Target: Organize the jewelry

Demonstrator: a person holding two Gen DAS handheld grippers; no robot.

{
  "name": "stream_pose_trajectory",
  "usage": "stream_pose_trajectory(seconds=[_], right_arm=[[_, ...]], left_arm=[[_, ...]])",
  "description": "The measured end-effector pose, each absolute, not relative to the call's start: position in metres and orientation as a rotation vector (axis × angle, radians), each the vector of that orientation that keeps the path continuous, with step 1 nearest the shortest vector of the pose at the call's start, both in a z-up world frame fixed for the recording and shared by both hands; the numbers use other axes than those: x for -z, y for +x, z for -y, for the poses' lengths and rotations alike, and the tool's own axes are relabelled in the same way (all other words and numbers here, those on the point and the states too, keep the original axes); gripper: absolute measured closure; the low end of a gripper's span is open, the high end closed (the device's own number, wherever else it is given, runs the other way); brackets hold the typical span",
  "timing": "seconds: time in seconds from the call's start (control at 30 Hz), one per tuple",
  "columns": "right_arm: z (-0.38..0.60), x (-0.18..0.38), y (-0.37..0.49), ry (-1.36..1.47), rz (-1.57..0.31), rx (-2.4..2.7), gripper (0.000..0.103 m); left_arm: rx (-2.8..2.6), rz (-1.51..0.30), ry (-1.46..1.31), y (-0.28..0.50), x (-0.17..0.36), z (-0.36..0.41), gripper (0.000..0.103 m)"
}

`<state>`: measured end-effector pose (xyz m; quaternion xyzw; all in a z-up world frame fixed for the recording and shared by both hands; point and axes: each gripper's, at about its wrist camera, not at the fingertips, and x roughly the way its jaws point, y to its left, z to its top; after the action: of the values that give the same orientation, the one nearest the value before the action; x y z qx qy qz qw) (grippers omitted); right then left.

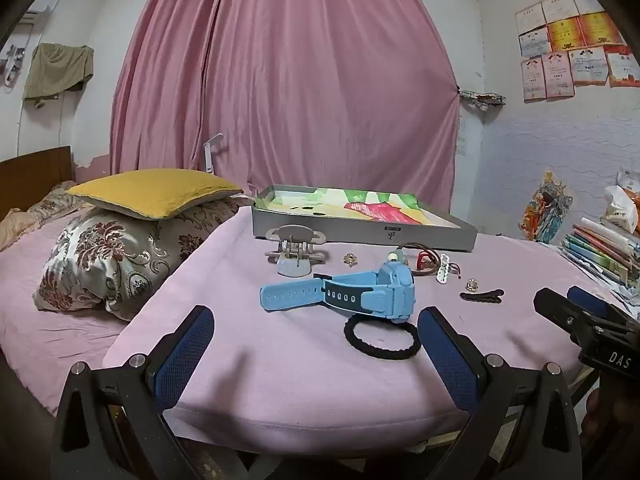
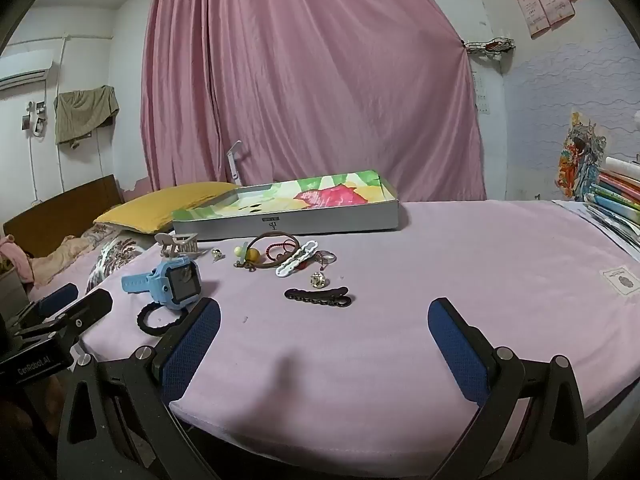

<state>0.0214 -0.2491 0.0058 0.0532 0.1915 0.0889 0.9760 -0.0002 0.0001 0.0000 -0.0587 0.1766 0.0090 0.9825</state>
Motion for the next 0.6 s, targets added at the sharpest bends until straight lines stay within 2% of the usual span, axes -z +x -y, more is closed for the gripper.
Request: stream_pose_trajectory(seconds=[0.6], right_arm=[[0.2494,-0.0035,0.0223,0.117,-0.394,-0.184,0.001]], left_arm=[[-0.016,-0.361,-0.113,-0.0032,-0.0003,0.0034,0.001]])
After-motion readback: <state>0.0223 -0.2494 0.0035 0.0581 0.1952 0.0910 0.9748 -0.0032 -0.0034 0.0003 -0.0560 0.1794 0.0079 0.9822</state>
